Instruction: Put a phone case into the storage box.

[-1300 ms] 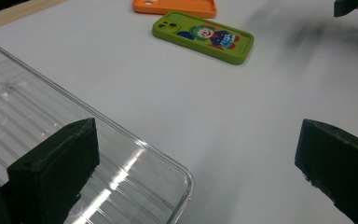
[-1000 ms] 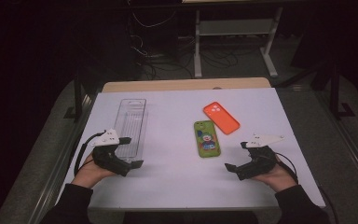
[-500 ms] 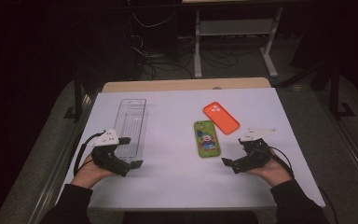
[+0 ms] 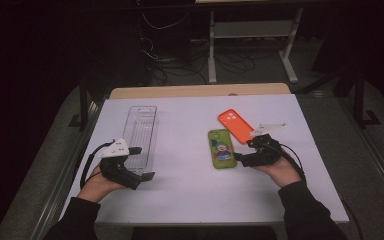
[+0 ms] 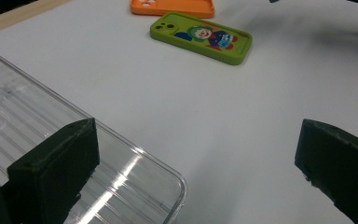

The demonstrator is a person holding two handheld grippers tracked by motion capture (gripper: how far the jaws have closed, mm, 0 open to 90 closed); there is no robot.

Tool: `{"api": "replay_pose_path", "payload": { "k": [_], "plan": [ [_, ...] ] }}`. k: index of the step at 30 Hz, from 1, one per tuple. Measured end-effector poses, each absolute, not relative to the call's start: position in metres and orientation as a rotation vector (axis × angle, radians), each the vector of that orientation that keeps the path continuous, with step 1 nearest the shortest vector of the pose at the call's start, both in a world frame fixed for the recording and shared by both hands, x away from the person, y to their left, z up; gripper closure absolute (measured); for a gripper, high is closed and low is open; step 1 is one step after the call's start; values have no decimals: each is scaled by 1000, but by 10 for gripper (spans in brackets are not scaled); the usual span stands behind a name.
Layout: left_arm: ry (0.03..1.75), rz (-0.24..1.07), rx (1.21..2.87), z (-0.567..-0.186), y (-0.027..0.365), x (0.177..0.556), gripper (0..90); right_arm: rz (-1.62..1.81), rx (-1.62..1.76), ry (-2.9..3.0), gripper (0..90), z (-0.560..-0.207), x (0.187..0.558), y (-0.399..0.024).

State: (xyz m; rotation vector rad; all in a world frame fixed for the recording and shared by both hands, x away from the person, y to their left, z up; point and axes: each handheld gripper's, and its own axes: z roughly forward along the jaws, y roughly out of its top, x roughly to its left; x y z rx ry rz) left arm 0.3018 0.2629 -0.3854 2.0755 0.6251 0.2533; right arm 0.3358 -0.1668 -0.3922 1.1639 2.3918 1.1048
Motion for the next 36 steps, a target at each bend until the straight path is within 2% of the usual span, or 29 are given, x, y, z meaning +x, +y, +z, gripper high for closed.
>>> {"api": "replay_pose_path", "payload": {
  "k": [7, 14, 19, 36],
  "plan": [
    [632, 257, 2073, -385, 266, 302, 0, 1055, 1244, 2390, 495, -392, 356, -158],
    [649, 248, 2064, -386, 266, 301, 0, 963, 1278, 2391, 755, -398, 380, -147],
    [638, 256, 2065, -387, 266, 301, 0, 926, 1277, 2400, 872, -405, 394, -140],
    [630, 243, 2063, -388, 265, 302, 0, 842, 1315, 2391, 881, -421, 429, -132]
  ]
}}
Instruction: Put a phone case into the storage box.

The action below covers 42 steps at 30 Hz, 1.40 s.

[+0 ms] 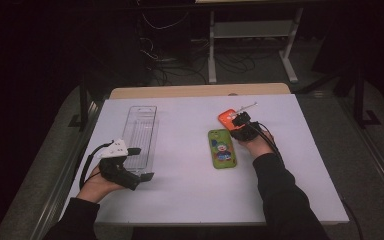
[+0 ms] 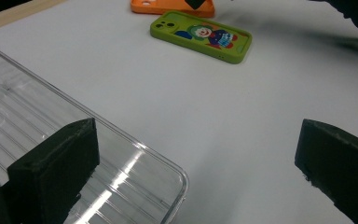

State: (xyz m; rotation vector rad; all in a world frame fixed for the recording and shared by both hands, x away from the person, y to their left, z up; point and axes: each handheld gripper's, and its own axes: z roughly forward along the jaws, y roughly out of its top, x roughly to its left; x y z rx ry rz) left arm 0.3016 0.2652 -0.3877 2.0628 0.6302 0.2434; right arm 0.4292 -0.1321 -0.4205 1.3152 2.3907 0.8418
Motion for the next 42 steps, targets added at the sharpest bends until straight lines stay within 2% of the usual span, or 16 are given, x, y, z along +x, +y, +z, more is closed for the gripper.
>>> {"api": "replay_pose_path", "payload": {
  "k": [30, 42],
  "plan": [
    [616, 238, 2074, -388, 264, 303, 0, 803, 1328, 2429, 881, -431, 437, -122],
    [617, 234, 2072, -388, 264, 303, 0, 848, 1239, 2515, 881, -433, 437, -101]
  ]
}}
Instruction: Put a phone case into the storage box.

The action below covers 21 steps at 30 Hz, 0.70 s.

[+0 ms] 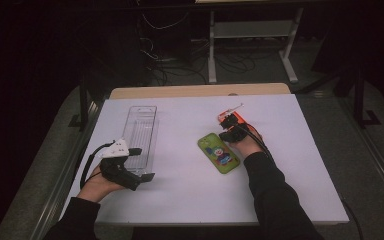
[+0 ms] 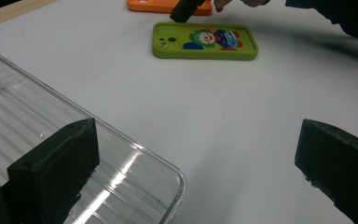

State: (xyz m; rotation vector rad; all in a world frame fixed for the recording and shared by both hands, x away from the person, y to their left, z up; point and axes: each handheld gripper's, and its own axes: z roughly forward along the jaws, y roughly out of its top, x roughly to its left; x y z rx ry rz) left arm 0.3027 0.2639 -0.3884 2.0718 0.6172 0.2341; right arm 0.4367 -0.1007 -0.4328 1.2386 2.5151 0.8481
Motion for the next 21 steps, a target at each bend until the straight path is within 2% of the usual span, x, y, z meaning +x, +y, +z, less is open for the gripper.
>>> {"api": "replay_pose_path", "payload": {
  "k": [9, 16, 21],
  "plan": [
    [621, 232, 2072, -389, 264, 303, 0, 856, 1190, 2535, 877, -430, 435, -97],
    [618, 232, 2082, -389, 263, 302, 0, 985, 1207, 2505, 668, -405, 420, -126],
    [614, 232, 2089, -390, 262, 303, 0, 1067, 1203, 2507, 455, -394, 404, -140]
  ]
}}
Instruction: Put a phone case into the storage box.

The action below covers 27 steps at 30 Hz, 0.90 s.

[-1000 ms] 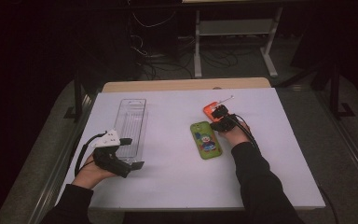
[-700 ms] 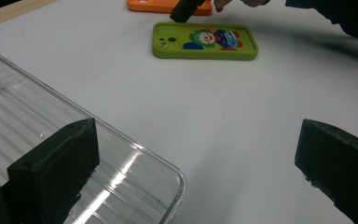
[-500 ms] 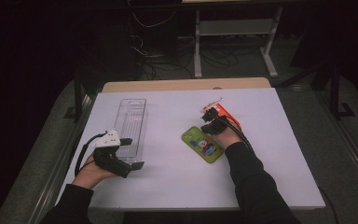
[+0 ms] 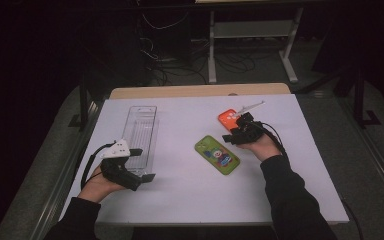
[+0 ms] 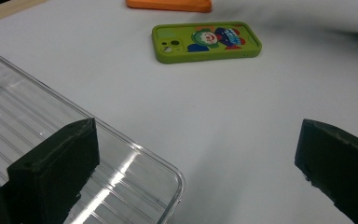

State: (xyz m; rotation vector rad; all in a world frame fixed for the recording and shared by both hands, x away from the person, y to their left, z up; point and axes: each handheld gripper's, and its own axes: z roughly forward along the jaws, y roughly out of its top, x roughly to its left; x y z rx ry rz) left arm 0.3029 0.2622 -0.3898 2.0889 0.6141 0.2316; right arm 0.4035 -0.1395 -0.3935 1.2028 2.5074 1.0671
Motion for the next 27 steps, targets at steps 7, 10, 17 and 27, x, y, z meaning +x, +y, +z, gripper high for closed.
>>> {"api": "replay_pose_path", "payload": {
  "k": [7, 10, 17, 27],
  "plan": [
    [598, 241, 2129, -390, 263, 305, 0, 1123, 1172, 2501, 242, -389, 377, -154],
    [599, 234, 2130, -390, 262, 305, 0, 1142, 1160, 2508, 140, -391, 368, -159],
    [613, 219, 2099, -390, 260, 304, 0, 1092, 1081, 2486, 0, -400, 346, -168],
    [611, 230, 2082, -388, 263, 303, 0, 1159, 1053, 2450, 0, -410, 311, -185]
  ]
}}
